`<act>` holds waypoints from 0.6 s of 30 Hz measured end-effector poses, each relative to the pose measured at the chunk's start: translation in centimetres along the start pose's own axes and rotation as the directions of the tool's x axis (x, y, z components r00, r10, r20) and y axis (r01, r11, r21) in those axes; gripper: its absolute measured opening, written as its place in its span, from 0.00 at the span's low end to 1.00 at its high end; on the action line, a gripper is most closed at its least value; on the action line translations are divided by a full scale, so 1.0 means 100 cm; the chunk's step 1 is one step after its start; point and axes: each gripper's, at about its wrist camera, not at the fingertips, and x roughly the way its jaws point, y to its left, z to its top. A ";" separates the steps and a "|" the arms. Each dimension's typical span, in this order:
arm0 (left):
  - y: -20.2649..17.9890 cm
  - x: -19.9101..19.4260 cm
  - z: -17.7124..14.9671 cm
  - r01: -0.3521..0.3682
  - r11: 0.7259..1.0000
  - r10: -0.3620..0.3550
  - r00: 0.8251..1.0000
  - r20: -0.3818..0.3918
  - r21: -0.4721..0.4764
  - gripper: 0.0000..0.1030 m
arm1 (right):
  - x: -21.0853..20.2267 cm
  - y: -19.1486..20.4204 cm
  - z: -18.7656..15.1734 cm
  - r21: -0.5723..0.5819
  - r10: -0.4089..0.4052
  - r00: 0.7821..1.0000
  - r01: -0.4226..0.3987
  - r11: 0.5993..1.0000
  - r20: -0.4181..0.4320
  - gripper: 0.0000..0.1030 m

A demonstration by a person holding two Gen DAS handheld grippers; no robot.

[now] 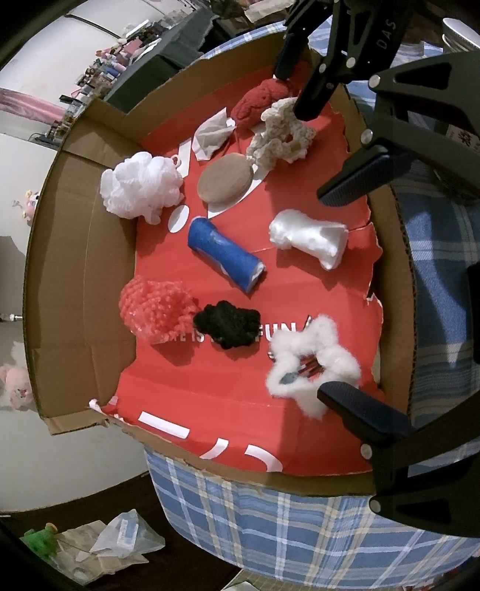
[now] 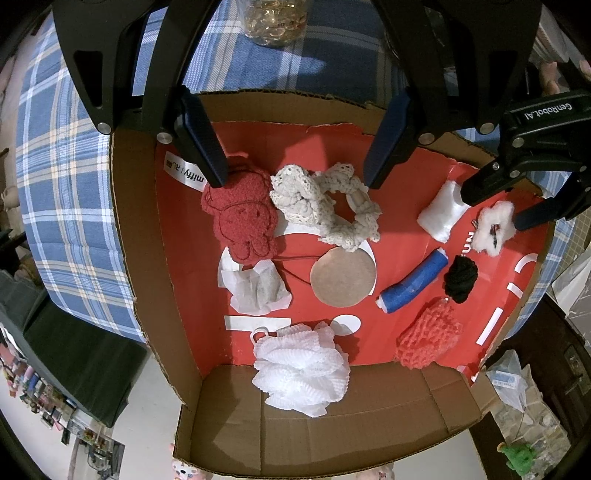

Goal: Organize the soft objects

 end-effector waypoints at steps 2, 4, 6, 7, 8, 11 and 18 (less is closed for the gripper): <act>0.000 0.000 0.000 0.000 1.000 0.000 1.000 0.000 -0.004 0.95 | 0.000 -0.001 -0.001 -0.001 0.000 1.000 0.000 1.000 0.000 0.73; 0.000 0.000 0.000 0.000 1.000 0.000 1.000 -0.001 -0.005 0.95 | 0.000 -0.001 -0.001 0.000 0.000 1.000 0.000 1.000 0.000 0.73; 0.000 0.000 0.000 0.001 1.000 -0.001 1.000 -0.001 -0.004 0.95 | 0.000 0.000 0.000 -0.001 0.000 1.000 0.000 1.000 0.000 0.73; 0.000 0.000 0.000 0.001 1.000 -0.001 1.000 0.000 -0.005 0.95 | 0.000 0.000 -0.001 0.000 0.000 1.000 0.000 1.000 0.001 0.73; 0.001 0.000 0.000 0.002 1.000 -0.002 1.000 -0.001 -0.004 0.95 | 0.000 0.000 -0.001 0.001 0.000 1.000 0.000 1.000 0.001 0.73; 0.001 0.000 0.000 0.002 1.000 -0.002 1.000 -0.001 -0.006 0.95 | 0.000 -0.001 -0.002 0.000 0.000 1.000 0.000 1.000 0.001 0.73; 0.000 0.001 0.000 0.000 1.000 0.000 1.000 0.000 -0.005 0.95 | 0.000 0.001 -0.001 0.000 0.002 1.000 -0.002 1.000 0.003 0.73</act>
